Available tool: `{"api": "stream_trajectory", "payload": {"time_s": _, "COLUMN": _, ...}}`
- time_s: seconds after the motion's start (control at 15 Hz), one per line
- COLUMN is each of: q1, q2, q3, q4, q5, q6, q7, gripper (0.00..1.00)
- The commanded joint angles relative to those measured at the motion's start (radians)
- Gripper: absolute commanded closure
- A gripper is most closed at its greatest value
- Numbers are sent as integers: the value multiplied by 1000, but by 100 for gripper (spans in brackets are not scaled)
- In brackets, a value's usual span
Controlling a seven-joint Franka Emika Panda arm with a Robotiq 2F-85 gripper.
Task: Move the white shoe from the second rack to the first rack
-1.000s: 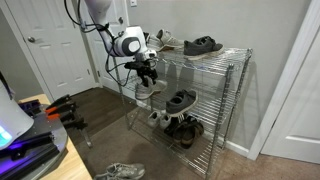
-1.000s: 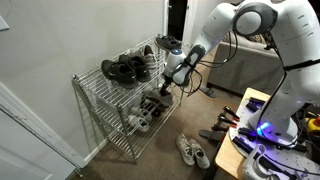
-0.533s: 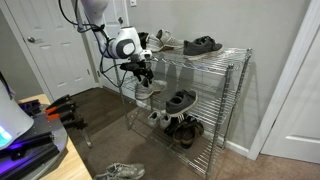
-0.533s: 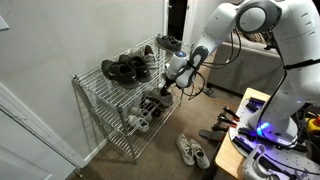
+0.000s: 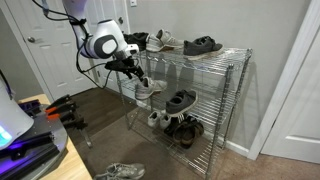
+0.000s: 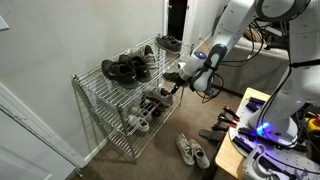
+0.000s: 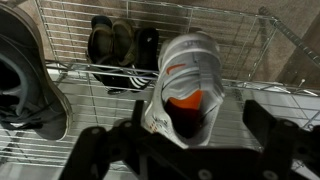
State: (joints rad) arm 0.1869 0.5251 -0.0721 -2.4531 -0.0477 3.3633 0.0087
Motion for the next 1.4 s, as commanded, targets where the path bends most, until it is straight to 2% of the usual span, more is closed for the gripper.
{"api": "stream_trajectory", "payload": {"time_s": 0.0, "q1": -30, "q2": 15, "q3": 23, "q4": 15, "q5": 17, "q6": -12, "q7": -14, "gripper": 0}}
{"api": "stream_trajectory", "payload": {"time_s": 0.07, "q1": -67, "q2": 33, "q3": 48, "q4": 77, "q5": 3, "q6": -53, "q7": -15, "gripper": 0}}
{"api": "stream_trajectory", "payload": {"time_s": 0.2, "q1": -81, "q2": 69, "q3": 66, "q4": 98, "q5": 3, "q6": -25, "q7": -12, "gripper": 0}}
{"api": "stream_trajectory", "payload": {"time_s": 0.33, "q1": -94, "q2": 137, "q3": 72, "q4": 170, "q5": 5, "q6": -30, "q7": -14, "gripper": 0}}
{"api": "stream_trajectory", "payload": {"time_s": 0.53, "q1": -112, "q2": 225, "q3": 83, "q4": 261, "q5": 7, "q6": -88, "q7": -10, "gripper": 0}}
{"api": "stream_trajectory", "payload": {"time_s": 0.93, "q1": -159, "q2": 318, "q3": 112, "q4": 400, "q5": 3, "q6": -183, "q7": -19, "gripper": 0}}
{"api": "stream_trajectory", "payload": {"time_s": 1.0, "q1": -159, "q2": 325, "q3": 113, "q4": 411, "q5": 2, "q6": -193, "q7": -20, "gripper": 10}}
{"api": "stream_trajectory", "payload": {"time_s": 1.07, "q1": -166, "q2": 336, "q3": 118, "q4": 425, "q5": 0, "q6": -197, "q7": -24, "gripper": 26}}
{"api": "stream_trajectory", "payload": {"time_s": 1.33, "q1": -172, "q2": 354, "q3": 122, "q4": 456, "q5": 2, "q6": -216, "q7": -23, "gripper": 53}}
